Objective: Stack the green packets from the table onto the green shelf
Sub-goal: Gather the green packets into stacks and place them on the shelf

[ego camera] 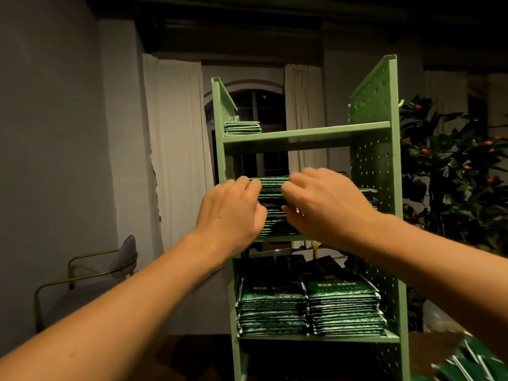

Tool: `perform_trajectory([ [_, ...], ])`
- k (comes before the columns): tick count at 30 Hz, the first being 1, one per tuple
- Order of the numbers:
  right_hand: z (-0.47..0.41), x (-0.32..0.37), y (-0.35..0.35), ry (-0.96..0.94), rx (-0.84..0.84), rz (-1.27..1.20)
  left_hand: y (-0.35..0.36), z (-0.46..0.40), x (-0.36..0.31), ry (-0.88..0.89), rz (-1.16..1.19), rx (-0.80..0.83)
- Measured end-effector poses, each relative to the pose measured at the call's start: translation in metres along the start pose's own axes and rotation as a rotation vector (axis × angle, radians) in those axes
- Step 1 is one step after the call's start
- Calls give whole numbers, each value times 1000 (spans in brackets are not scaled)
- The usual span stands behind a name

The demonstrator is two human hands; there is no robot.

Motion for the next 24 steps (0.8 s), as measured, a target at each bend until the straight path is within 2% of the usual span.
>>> perform_trajectory([
  [9,-15,1,13,83,107,-119,-1,-4,13,-61,-68,45],
  [16,-19,-1,5,169,279,-257,-7,-5,13,-83,69,142],
  [19,-15,-2,-8,188,299,-306,-14,-2,15,-100,188,166],
  [24,10,6,-28,205,337,-308,-25,19,14,-136,191,209],
])
Point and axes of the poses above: each hand's wrist, its own z-axis away from the middle knuckle, its own y-axis out of the palm, x = y × z, the point moved 1 cm from there along -z, towards the middle knuckle, and after that the axes turned 12 degrees about x, right-handed, at the moved point
